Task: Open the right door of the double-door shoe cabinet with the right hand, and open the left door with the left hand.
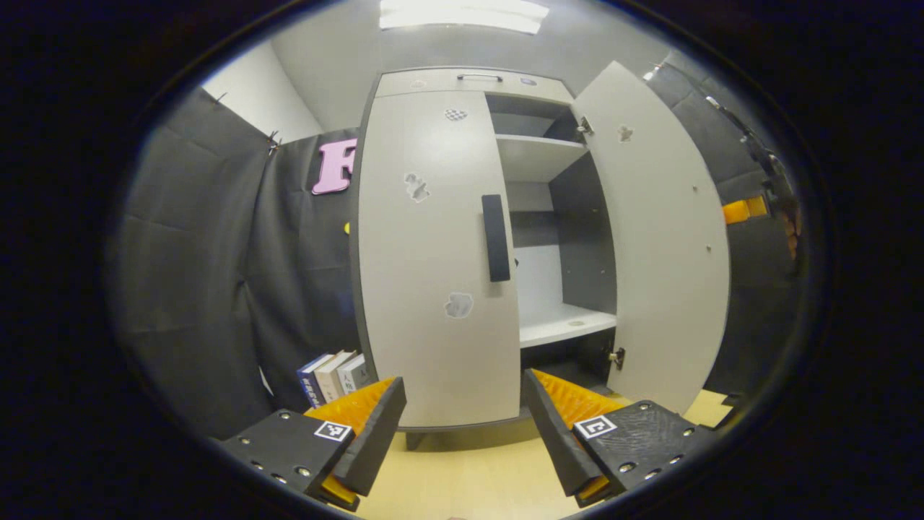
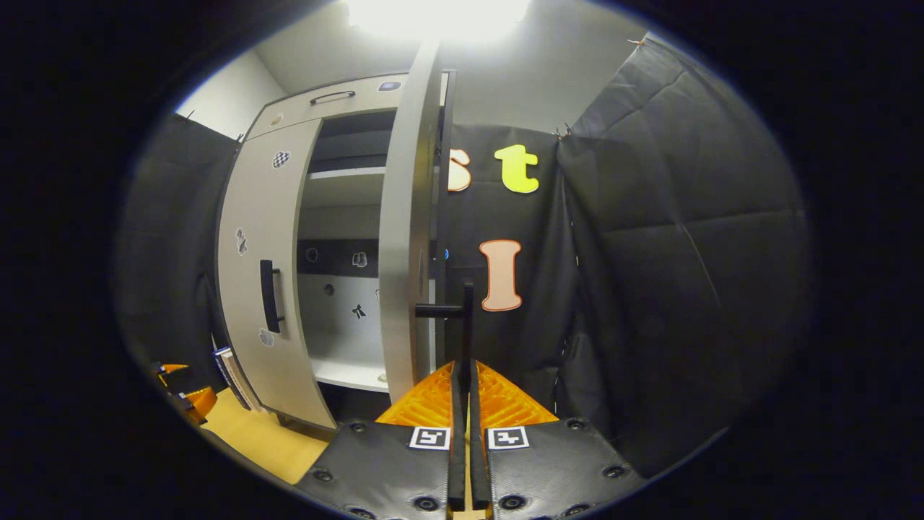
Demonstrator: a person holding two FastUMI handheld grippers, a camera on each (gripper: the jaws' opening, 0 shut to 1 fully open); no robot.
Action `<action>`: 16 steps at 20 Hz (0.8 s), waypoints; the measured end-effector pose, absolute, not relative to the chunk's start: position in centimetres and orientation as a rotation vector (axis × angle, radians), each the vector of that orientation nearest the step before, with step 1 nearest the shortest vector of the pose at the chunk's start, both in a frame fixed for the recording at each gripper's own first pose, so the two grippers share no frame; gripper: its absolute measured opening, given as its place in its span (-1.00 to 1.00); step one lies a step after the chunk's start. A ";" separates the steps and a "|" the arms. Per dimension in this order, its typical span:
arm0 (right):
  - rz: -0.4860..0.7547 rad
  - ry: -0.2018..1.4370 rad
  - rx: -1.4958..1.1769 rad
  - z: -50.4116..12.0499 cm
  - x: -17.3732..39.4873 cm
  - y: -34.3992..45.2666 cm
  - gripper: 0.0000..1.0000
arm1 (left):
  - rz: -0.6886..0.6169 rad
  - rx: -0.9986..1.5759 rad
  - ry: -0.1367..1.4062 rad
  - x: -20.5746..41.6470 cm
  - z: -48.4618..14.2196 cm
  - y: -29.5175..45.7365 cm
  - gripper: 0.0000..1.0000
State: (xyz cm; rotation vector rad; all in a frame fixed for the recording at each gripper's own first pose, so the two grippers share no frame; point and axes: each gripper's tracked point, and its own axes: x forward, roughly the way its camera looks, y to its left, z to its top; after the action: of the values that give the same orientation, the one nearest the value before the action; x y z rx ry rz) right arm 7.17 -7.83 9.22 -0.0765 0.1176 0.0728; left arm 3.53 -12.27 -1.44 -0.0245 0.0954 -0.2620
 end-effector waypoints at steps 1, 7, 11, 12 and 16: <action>0.080 0.112 -0.085 9.4 6.5 -7.8 -0.90 | -0.271 -0.052 0.095 4.1 -0.8 -12.6 0.94; 0.105 0.129 -0.095 8.6 2.0 -8.9 -0.21 | -0.263 -0.085 0.079 8.4 2.8 -13.3 0.93; 0.035 0.161 -0.116 6.9 0.1 -11.7 0.93 | -0.251 -0.038 0.041 11.5 5.3 -13.7 0.93; 0.014 0.171 -0.120 6.5 -0.5 -12.4 0.93 | -0.251 -0.036 0.029 12.3 6.1 -14.0 0.91; -0.043 0.205 -0.135 5.0 -1.9 -14.6 0.95 | -0.259 -0.036 -0.036 15.3 9.7 -15.6 0.90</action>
State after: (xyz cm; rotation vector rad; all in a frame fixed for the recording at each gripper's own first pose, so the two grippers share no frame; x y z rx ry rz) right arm -1.92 -14.57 5.04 -0.1354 0.2048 -0.0429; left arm 15.33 -15.63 9.67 -0.0364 -0.0358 -0.2590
